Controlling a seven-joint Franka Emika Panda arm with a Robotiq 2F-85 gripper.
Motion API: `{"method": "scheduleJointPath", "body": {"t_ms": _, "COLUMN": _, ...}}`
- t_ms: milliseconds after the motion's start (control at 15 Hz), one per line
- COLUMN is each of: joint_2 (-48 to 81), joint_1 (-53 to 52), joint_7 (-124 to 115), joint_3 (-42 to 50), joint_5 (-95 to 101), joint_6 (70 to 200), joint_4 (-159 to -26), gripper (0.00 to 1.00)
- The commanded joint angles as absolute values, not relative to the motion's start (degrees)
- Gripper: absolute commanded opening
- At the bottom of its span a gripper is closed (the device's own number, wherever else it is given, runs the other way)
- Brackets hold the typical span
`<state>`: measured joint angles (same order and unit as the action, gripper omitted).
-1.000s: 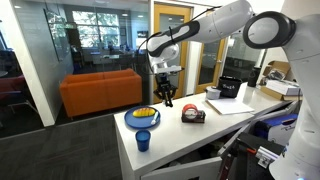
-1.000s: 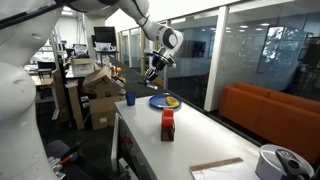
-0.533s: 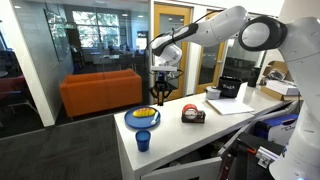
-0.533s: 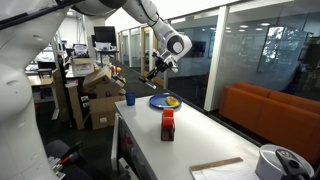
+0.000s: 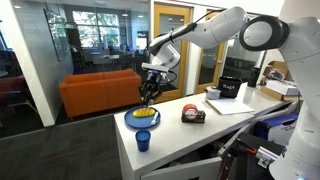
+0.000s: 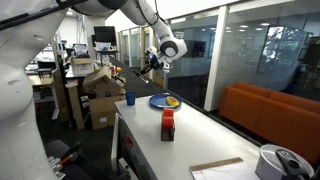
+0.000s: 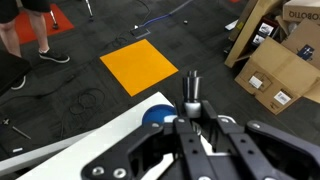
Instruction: Pick the marker and put it in the cup
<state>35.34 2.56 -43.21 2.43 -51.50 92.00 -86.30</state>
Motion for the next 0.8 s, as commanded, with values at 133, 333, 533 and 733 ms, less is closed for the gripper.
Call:
{"method": "scheduleJointPath", "body": {"t_ms": 133, "joint_2": 34.81, "joint_1": 1.86, "joint_7": -39.92, "joint_3": 1.11, "joint_5": -55.15, "joint_6": 91.94, "joint_4": -91.50, "gripper": 0.05}}
{"method": "scheduleJointPath", "body": {"t_ms": 333, "joint_2": 34.71, "joint_1": 1.15, "joint_7": -38.47, "joint_3": 1.19, "joint_5": -55.14, "joint_6": 91.60, "joint_4": -93.89, "gripper": 0.05}}
{"method": "scheduleJointPath", "body": {"t_ms": 533, "joint_2": 34.62, "joint_1": 0.25, "joint_7": -38.05, "joint_3": 1.04, "joint_5": -54.87, "joint_6": 91.60, "joint_4": -94.82, "gripper": 0.05}}
{"method": "scheduleJointPath", "body": {"t_ms": 733, "joint_2": 34.62, "joint_1": -1.16, "joint_7": -38.50, "joint_3": 0.51, "joint_5": -54.35, "joint_6": 91.62, "joint_4": -94.39, "gripper": 0.05}}
